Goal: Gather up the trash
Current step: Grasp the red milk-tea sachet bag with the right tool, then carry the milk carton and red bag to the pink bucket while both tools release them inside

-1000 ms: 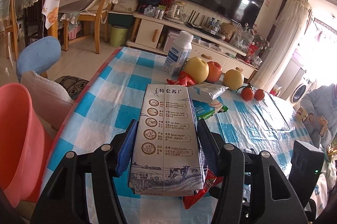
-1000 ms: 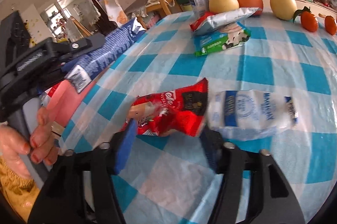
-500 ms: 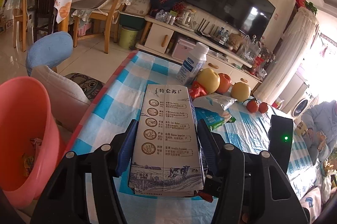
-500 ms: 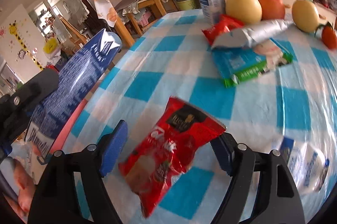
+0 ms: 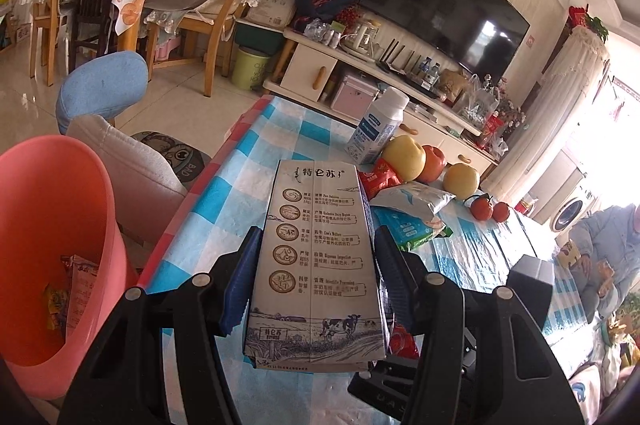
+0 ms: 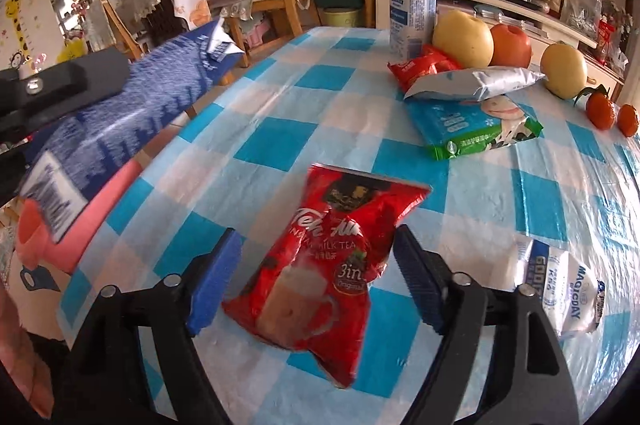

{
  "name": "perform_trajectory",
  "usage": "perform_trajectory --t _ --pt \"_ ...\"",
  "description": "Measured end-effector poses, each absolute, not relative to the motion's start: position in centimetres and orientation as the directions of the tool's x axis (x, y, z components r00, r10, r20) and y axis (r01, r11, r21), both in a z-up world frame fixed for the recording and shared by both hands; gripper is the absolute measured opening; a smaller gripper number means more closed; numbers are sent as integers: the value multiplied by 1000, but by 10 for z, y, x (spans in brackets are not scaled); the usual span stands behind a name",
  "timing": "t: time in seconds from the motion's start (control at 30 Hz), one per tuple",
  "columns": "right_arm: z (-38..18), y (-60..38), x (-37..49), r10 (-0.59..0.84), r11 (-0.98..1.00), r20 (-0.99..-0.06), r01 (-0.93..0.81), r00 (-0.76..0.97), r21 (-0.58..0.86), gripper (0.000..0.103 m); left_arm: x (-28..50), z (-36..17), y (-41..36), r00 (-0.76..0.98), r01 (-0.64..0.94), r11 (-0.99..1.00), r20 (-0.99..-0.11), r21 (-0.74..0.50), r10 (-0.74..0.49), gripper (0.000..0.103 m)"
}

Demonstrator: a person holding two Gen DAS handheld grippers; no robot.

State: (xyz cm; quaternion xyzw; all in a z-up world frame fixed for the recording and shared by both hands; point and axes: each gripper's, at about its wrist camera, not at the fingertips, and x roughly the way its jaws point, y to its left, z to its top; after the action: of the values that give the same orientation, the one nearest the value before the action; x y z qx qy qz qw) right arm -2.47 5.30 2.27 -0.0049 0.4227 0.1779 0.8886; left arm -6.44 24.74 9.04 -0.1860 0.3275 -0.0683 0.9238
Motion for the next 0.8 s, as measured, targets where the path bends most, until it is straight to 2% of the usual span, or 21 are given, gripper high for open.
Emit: perform_trajectory --t 0.13,0.4,0.47,0.57,0.8 --pt "18 58 -24 284 943 -766 -313 576 114 64 -65 88 254 774 -7 918 -584 -396 -246 58" --pt "18 59 -27 274 944 -760 -317 589 94 59 -67 88 264 775 -22 914 -585 -406 -241 58" --pt "18 58 -28 280 941 -757 -323 590 97 54 -68 88 267 777 -26 911 -582 -411 -240 58" --pt "20 57 -30 270 944 -755 -319 597 85 51 -70 90 271 782 -31 910 -577 -413 -235 58" --pt "27 52 -33 267 950 -746 -299 610 95 48 -75 93 281 794 -43 905 -564 -424 -227 58"
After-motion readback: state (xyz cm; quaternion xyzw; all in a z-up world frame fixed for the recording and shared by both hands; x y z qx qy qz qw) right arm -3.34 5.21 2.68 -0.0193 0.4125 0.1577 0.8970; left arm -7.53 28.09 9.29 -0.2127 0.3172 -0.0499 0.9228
